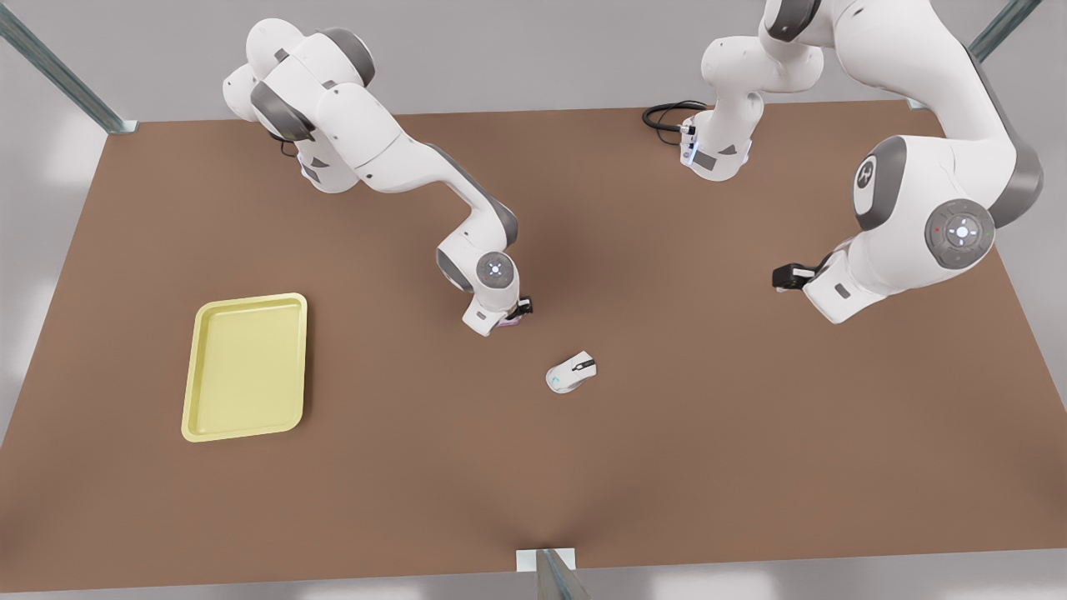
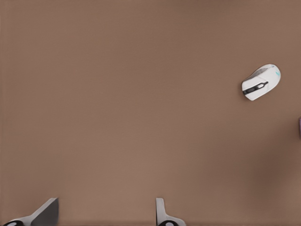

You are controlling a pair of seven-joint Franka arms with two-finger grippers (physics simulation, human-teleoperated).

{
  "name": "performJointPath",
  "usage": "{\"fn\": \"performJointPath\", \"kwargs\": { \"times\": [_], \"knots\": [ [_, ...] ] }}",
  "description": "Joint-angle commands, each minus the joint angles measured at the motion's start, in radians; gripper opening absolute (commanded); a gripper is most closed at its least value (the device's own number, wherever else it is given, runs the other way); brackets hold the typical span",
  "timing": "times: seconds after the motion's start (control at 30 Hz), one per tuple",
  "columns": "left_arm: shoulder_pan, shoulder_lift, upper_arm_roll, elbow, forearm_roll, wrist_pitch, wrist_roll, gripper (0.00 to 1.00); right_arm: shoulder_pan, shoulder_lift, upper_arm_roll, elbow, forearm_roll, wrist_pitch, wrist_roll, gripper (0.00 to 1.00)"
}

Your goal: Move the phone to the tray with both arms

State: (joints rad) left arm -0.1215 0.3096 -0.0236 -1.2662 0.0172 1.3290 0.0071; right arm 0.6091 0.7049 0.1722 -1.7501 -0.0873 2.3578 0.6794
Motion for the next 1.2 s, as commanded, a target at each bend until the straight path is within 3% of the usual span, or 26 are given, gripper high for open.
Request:
{"fn": "performJointPath", "kwargs": {
  "times": [0.0,0.33,0.37,0.47,0.63,0.77,0.93,1.03,1.17],
  "knots": [
    [0.0,-0.003,-0.001,0.001,0.003,-0.004,-0.045,1.0,0.0,0.001,0.001,0.003,0.0,0.009,-0.032,1.0],
    [0.0,0.0,-0.001,0.001,0.013,-0.004,-0.044,1.0,0.003,0.005,0.023,-0.019,0.009,0.001,-0.014,1.0],
    [0.0,0.0,-0.001,0.001,0.013,-0.004,-0.044,1.0,0.003,0.004,0.026,-0.023,0.009,-0.002,-0.014,0.98],
    [0.0,0.0,-0.001,0.001,0.013,-0.004,-0.044,1.0,0.001,0.004,0.026,-0.022,0.009,-0.002,-0.014,0.81],
    [0.0,0.0,-0.001,0.001,0.013,-0.004,-0.044,1.0,-0.015,-0.068,0.023,0.017,0.009,-0.075,-0.031,0.79],
    [0.0,0.002,-0.002,-0.001,0.013,-0.005,-0.045,1.0,-0.258,-0.205,0.023,0.034,0.009,-0.262,-0.306,0.8],
    [0.0,0.002,-0.002,-0.001,0.013,-0.01,-0.045,1.0,-0.603,-0.237,0.021,-0.022,0.008,-0.29,-0.751,0.8],
    [0.0,0.002,-0.002,-0.001,0.012,-0.016,-0.045,1.0,-0.776,-0.289,0.02,-0.109,0.001,-0.253,-0.997,0.8],
    [0.0,0.002,-0.002,-0.001,0.012,-0.017,-0.045,1.0,-0.899,-0.294,0.013,-0.27,-0.002,-0.034,-1.112,0.81]
  ]
}}
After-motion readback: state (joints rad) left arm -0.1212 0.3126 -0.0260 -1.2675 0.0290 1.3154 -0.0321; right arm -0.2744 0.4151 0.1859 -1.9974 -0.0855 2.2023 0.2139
